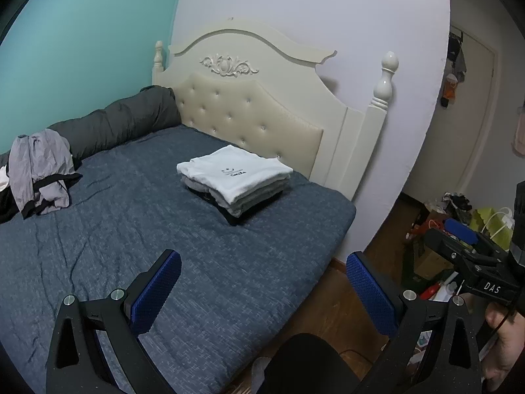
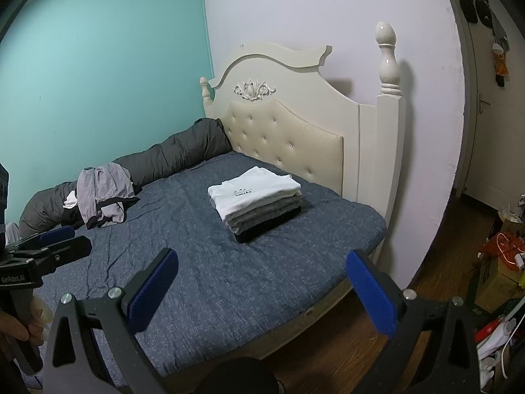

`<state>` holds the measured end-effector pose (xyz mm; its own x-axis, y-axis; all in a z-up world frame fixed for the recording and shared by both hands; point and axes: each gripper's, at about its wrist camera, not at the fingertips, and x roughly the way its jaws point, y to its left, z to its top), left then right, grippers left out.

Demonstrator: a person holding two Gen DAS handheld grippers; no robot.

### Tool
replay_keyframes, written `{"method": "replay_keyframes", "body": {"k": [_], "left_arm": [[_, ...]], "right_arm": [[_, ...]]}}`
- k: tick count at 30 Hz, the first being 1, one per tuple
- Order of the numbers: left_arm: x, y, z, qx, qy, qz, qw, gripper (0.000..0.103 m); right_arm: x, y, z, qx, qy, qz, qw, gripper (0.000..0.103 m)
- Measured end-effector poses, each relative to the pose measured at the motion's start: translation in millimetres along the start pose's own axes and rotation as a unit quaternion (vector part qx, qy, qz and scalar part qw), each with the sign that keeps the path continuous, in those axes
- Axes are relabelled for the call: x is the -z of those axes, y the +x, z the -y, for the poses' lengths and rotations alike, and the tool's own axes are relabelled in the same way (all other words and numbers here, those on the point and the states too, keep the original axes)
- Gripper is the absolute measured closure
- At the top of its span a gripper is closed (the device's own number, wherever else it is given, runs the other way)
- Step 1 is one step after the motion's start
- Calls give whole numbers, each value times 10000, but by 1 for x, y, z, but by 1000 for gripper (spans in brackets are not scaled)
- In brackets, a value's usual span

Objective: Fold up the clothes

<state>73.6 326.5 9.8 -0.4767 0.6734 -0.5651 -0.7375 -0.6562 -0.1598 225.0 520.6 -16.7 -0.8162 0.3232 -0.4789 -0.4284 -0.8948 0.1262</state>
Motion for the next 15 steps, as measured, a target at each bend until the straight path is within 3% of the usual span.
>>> {"method": "replay_keyframes", "body": {"k": [15], "left_arm": [[2, 0, -2, -66, -30, -16, 10000, 0]], "right_arm": [[2, 0, 0, 8, 19, -28, 10000, 0]]}}
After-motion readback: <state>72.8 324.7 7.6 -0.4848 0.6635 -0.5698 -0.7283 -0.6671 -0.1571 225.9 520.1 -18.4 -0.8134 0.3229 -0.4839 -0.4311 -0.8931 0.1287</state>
